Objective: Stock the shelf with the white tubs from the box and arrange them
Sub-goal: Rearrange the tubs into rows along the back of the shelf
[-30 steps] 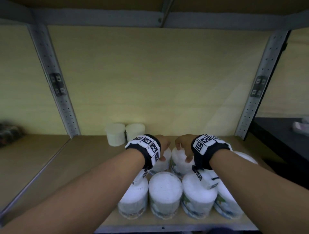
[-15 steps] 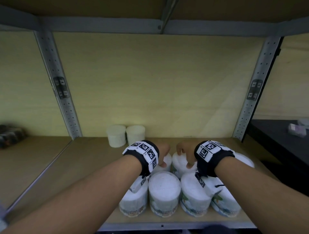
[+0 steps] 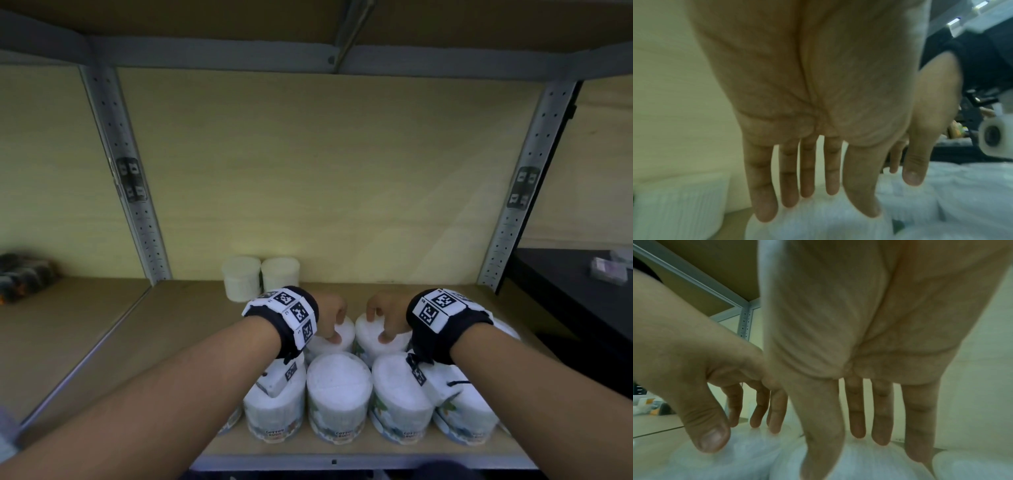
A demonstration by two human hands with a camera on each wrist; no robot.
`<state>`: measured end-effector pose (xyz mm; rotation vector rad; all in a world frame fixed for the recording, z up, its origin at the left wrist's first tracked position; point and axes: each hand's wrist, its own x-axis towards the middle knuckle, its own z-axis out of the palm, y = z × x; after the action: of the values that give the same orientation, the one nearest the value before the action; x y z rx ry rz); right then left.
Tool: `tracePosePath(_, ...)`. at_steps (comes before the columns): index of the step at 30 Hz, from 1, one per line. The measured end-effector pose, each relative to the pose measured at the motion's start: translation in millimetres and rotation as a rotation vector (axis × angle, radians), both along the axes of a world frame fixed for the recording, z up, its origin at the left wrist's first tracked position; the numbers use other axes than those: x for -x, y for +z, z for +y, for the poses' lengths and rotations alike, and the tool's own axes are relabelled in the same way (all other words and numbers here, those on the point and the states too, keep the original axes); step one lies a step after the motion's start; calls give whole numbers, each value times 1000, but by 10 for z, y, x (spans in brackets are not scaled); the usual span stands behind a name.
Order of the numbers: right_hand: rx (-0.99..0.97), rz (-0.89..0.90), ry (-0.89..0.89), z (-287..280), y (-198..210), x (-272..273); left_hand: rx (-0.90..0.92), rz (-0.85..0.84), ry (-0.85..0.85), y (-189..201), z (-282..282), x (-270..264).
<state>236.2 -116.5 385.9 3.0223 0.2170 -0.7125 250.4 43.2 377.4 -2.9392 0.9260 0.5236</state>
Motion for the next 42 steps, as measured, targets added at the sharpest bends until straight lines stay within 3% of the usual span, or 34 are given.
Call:
tracePosePath(15, -218, -215, 6, 334, 184, -524, 184, -81, 241, 384, 977, -498)
tracePosePath(28, -240, -275, 97, 1083, 74, -1436, 172, -117, 427, 40, 1737, -1322)
tracePosePath(42, -74, -211, 175, 1536, -129, -2002, 201, -189, 410, -276, 1841, -1704)
